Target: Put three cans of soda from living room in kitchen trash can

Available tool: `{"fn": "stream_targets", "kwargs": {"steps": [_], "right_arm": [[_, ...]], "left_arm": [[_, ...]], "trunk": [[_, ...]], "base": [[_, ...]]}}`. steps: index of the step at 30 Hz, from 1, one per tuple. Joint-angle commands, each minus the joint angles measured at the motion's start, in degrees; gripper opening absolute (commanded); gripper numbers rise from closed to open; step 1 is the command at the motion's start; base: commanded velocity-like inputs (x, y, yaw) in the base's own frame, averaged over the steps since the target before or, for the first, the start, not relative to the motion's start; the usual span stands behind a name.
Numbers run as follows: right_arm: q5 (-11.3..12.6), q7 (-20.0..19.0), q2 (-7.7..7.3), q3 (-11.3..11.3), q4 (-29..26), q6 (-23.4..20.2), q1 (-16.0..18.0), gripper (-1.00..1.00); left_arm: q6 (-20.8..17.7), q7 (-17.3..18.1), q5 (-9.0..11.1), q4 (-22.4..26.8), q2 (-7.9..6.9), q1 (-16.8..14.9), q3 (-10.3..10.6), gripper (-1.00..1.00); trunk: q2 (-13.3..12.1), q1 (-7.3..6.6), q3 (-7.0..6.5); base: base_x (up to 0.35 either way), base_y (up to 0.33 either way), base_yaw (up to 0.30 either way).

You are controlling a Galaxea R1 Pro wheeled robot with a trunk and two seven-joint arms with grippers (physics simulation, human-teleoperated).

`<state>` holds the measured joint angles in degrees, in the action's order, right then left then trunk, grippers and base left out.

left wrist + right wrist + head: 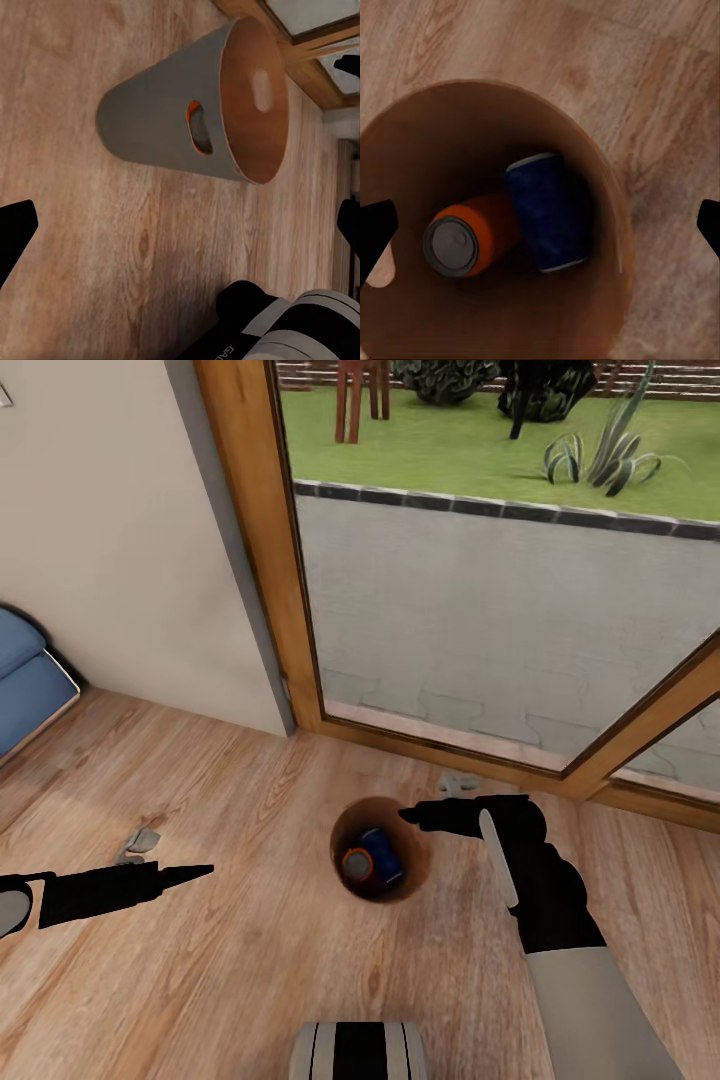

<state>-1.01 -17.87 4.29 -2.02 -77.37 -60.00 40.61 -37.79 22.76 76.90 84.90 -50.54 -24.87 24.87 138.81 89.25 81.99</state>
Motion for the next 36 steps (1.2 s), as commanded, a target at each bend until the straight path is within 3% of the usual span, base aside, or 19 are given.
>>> {"fn": "stream_targets", "kwargs": {"steps": [1,28,36], "right_arm": [[0.0,0.0,-0.01,0.0,0.0,0.0,0.0,1.0],[-0.3,0.1,0.01,-0.1,-0.8,0.0,0.0,1.0],[-0.3,0.4,0.33,0.7,-7.8,0.0,-0.1,1.0]], "left_arm": [[0.0,0.0,0.0,0.0,0.0,0.0,0.0,1.0],[0.0,-0.1,0.0,-0.1,0.09,0.0,0.0,1.0],[0.0,-0.1,0.0,-0.1,0.09,0.0,0.0,1.0]], "trunk": [[0.0,0.0,0.0],[0.0,0.0,0.0],[0.0,0.0,0.0]], "base": [[0.0,0.0,0.0],[0.0,0.0,0.0],[0.0,0.0,0.0]]}}
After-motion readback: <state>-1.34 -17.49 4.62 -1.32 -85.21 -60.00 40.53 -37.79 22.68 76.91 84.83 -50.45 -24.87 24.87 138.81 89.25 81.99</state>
